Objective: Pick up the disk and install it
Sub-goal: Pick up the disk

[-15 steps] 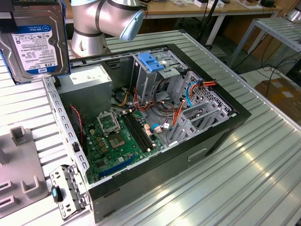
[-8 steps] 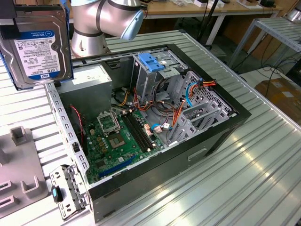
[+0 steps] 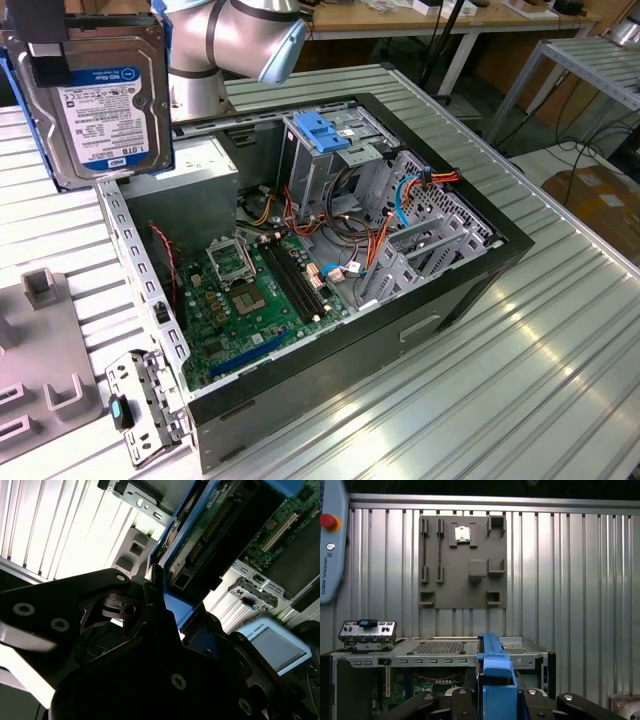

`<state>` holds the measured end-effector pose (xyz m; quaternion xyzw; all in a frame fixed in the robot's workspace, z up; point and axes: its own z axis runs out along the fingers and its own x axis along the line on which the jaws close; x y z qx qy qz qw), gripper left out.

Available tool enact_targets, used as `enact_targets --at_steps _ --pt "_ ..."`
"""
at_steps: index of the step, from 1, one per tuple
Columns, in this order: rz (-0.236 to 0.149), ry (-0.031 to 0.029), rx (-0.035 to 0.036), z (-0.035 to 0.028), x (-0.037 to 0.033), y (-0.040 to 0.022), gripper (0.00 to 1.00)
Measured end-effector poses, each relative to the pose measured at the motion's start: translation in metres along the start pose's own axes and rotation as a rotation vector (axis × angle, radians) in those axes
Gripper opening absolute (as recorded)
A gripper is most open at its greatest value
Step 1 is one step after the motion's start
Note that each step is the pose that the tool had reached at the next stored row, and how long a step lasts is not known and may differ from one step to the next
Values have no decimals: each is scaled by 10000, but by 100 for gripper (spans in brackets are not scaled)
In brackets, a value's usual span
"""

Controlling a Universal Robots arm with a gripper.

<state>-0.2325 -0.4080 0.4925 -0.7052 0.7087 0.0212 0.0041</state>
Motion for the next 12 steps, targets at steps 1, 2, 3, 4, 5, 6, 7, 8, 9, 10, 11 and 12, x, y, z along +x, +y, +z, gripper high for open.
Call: enact_targets --at_steps 1,2,3,4,5,6,7,8,9,10,11,12 --pt "1 1 1 0 0 -27 37" --pt "0 3 1 0 0 -57 37" --pt "0 7 1 0 0 -117 37" --pt "0 8 1 -1 0 -173 37" --pt "0 11 0 -1 0 -206 37" --pt "0 11 0 -1 0 -233 37" --pt "1 13 0 -2 0 -275 37" --pt "1 15 1 -2 0 -304 37" --pt "0 15 1 -1 0 -343 37" --pt "-1 17 1 -2 0 -369 37" --pt "0 19 1 -2 -1 -404 37" --pt "1 21 1 -2 -1 -432 37"
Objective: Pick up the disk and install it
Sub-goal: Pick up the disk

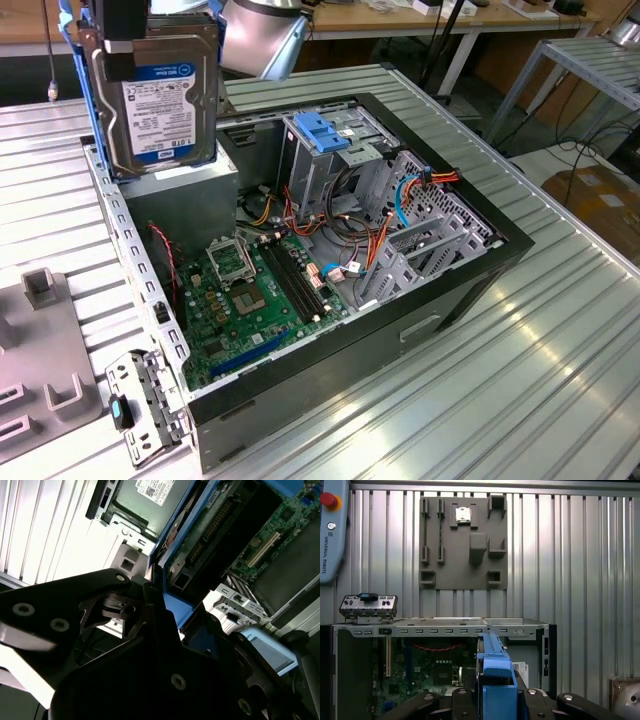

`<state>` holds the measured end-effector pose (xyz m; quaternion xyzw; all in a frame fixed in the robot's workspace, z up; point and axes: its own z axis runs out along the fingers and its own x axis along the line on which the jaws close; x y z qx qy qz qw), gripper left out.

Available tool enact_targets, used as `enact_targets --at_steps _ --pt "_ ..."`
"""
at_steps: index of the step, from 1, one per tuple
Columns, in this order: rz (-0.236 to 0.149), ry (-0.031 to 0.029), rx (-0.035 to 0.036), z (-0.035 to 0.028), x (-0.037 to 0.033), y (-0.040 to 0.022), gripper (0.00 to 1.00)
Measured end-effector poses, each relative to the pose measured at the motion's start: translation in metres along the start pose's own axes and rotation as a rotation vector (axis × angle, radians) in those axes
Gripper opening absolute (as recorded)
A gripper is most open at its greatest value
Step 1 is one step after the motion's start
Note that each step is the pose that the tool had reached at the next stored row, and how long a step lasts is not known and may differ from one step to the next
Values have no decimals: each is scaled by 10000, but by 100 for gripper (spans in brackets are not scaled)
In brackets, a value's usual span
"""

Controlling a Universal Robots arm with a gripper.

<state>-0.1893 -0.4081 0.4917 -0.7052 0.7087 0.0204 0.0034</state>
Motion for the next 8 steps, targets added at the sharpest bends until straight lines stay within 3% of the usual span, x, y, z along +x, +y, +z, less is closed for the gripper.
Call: enact_targets --at_steps 6,8 --pt "0 8 0 -2 -1 -180 37" --pt "0 15 0 -3 -1 -304 37"
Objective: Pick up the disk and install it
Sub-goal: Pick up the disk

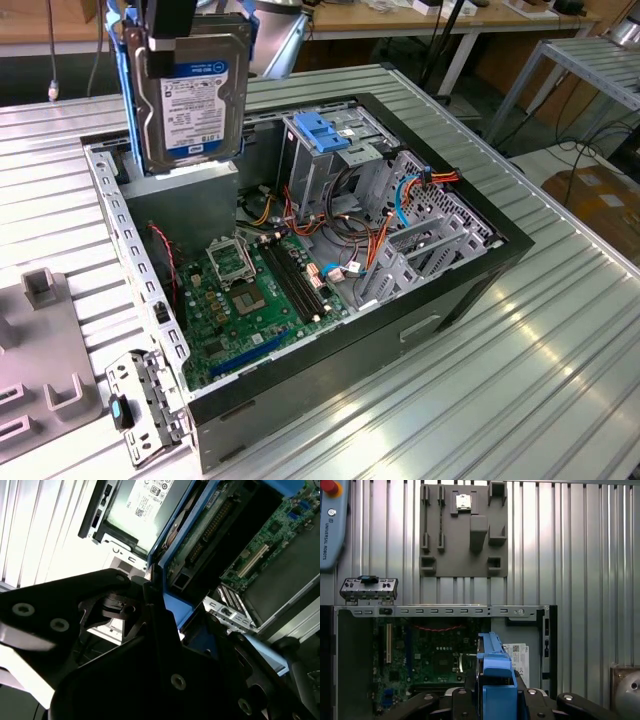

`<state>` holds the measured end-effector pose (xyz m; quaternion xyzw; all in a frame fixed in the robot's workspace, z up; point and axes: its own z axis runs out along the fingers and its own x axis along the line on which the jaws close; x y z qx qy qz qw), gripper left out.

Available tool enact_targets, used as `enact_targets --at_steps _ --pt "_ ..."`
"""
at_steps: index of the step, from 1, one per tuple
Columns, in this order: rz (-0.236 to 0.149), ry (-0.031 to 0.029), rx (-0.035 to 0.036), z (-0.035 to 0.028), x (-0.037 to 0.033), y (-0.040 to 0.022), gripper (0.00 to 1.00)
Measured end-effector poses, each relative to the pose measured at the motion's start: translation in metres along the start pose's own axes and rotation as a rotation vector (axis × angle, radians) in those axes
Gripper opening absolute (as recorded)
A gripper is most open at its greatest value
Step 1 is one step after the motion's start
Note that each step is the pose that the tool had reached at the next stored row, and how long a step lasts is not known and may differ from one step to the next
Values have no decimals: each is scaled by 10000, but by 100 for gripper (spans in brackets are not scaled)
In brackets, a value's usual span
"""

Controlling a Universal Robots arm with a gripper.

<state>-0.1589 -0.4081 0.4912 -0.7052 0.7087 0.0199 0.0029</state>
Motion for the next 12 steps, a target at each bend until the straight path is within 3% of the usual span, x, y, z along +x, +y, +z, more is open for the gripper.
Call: enact_targets --at_steps 8,10,12 --pt "1 9 0 -3 -1 -242 37" --pt "1 14 0 -4 -2 -362 37" --pt "0 17 0 -5 -2 -422 37"
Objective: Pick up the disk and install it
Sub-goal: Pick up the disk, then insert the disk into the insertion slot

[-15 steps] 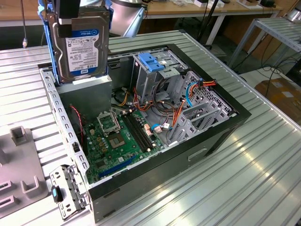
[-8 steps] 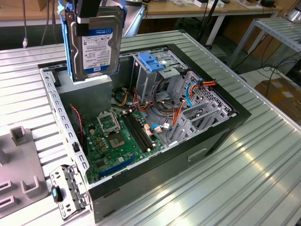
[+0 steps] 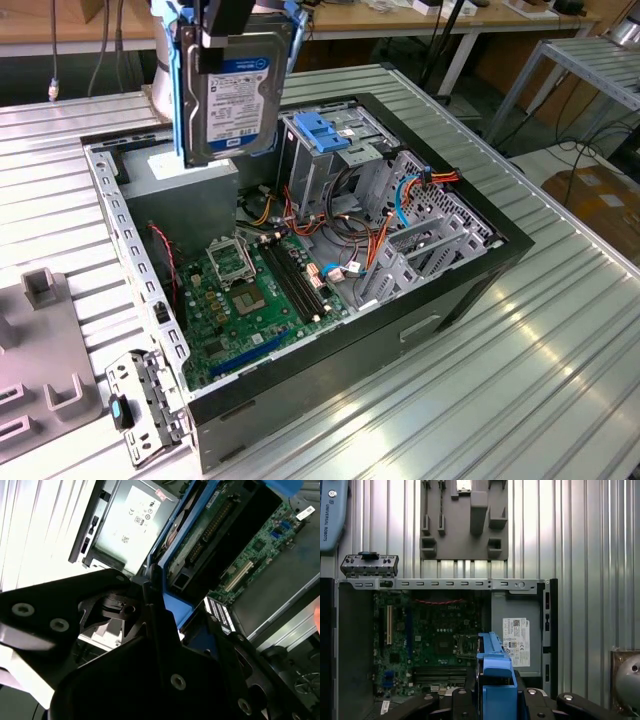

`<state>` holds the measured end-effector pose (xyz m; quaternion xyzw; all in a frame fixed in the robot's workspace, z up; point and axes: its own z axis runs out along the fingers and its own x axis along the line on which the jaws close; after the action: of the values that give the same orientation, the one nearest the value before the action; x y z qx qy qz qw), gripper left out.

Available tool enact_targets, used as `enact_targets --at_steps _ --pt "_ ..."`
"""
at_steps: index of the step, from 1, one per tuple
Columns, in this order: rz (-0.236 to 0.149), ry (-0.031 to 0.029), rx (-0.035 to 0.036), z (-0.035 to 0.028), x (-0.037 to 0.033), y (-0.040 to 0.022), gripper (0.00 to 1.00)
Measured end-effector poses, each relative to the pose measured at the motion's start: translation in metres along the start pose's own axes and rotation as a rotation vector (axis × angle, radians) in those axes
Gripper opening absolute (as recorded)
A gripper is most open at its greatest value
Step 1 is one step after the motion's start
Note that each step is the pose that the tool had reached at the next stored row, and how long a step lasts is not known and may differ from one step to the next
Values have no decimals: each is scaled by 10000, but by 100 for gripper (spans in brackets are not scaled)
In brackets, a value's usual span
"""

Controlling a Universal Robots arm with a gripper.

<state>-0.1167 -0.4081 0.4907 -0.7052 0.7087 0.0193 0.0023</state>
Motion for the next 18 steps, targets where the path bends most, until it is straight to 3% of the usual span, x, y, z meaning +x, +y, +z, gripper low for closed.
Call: enact_targets --at_steps 3,18 --pt "0 4 0 -1 0 -83 37" --pt "0 4 0 -1 0 -93 37"
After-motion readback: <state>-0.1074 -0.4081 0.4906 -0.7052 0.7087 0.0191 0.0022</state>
